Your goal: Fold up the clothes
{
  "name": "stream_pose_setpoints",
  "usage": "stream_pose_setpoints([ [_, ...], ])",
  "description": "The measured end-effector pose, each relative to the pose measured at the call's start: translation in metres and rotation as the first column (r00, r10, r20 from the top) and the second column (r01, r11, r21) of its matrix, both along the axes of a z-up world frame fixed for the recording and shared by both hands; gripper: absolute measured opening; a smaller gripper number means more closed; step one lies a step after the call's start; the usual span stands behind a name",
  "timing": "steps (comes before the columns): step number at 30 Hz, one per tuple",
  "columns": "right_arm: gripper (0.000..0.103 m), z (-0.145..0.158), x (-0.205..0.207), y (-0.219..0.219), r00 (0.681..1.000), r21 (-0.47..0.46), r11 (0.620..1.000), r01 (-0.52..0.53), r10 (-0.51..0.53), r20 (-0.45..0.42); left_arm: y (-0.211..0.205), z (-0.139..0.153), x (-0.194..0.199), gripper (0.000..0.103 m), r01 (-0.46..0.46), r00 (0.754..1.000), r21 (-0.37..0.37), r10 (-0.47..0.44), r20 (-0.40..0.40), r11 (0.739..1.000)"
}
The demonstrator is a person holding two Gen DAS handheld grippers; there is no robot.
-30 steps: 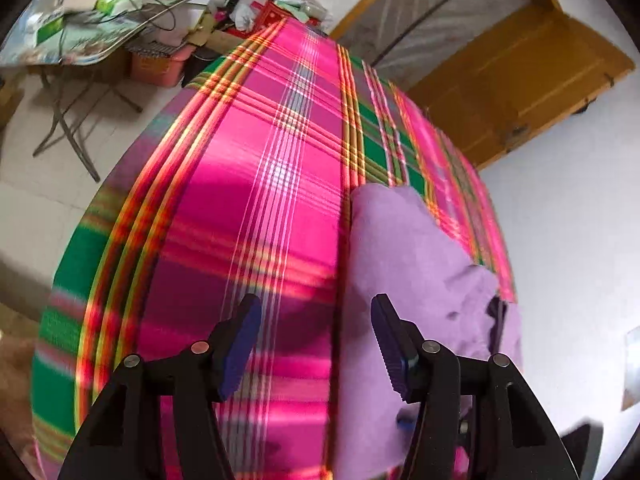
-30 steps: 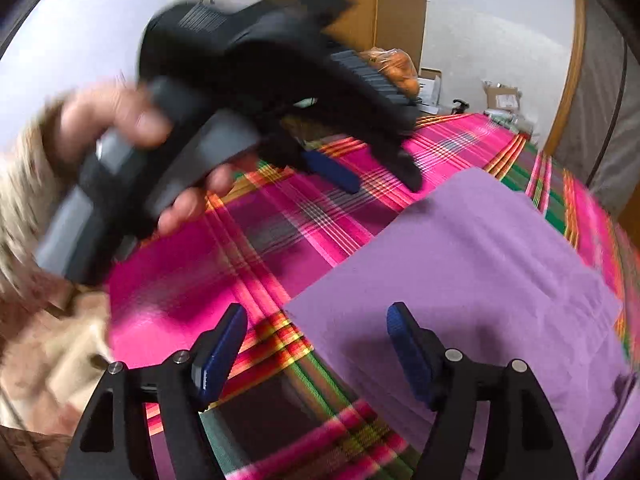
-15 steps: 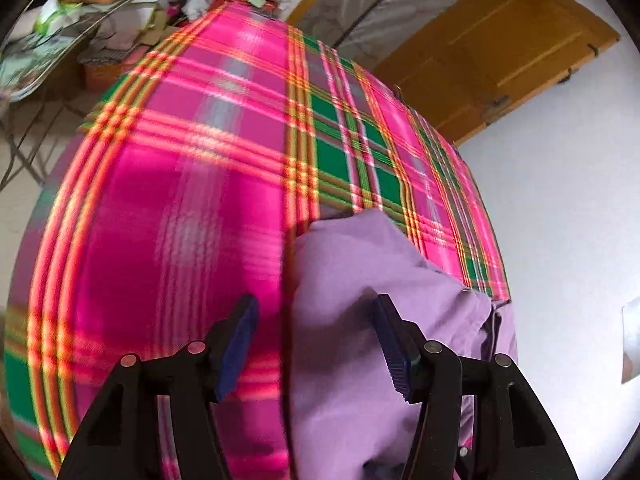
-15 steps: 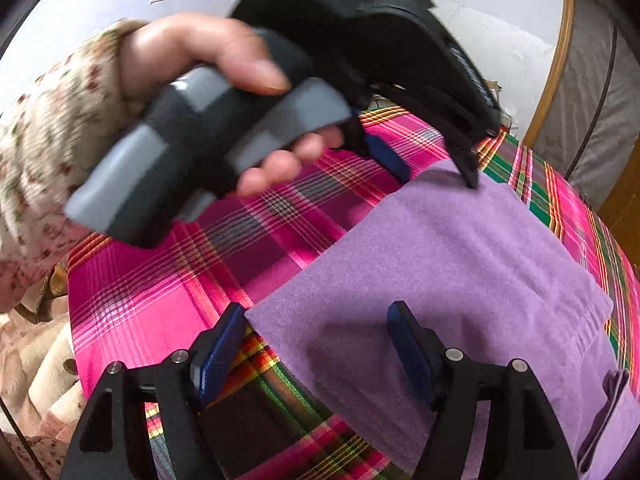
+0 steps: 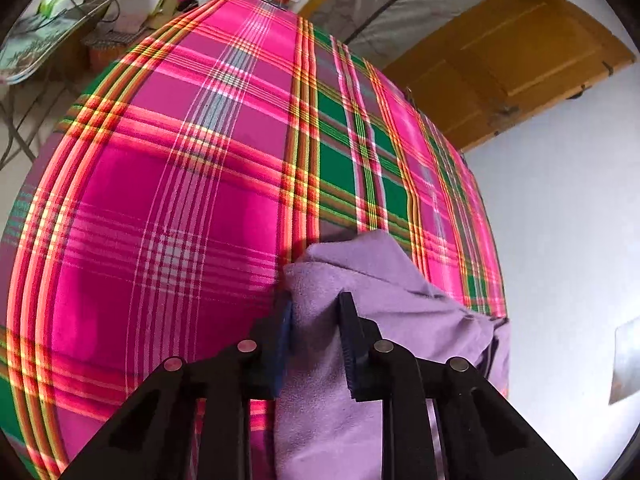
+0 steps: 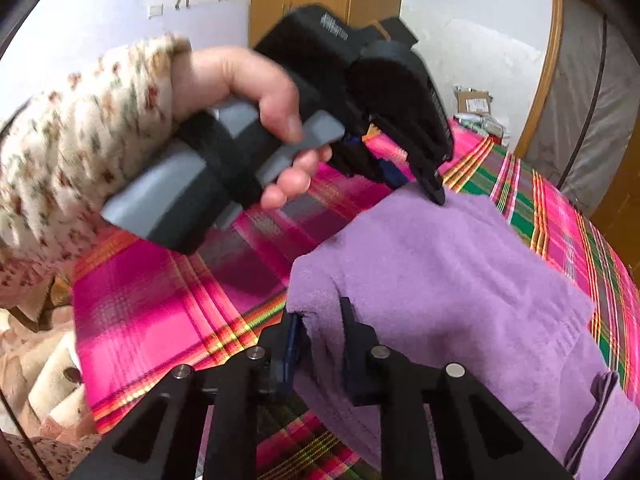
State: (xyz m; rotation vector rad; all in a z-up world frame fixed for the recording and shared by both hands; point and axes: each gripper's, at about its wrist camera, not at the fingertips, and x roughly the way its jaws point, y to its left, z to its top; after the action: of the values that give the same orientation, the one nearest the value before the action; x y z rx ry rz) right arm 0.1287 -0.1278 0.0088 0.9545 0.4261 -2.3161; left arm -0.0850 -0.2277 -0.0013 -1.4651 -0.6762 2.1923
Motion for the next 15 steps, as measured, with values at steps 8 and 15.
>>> stream_pose_setpoints([
  [8, 0.019, 0.026, 0.015, 0.018, 0.999, -0.112, 0.993, -0.035, 0.031, -0.038, 0.004, 0.047, 0.015, 0.016, -0.016, 0.994, -0.042, 0.012, -0.104, 0.999],
  [15, 0.019, 0.029, -0.017, 0.031, 0.999, -0.186, 0.981, -0.053, 0.051, -0.015, -0.009, 0.062, 0.029, 0.006, -0.057, 0.992, -0.138, 0.041, -0.119, 0.989],
])
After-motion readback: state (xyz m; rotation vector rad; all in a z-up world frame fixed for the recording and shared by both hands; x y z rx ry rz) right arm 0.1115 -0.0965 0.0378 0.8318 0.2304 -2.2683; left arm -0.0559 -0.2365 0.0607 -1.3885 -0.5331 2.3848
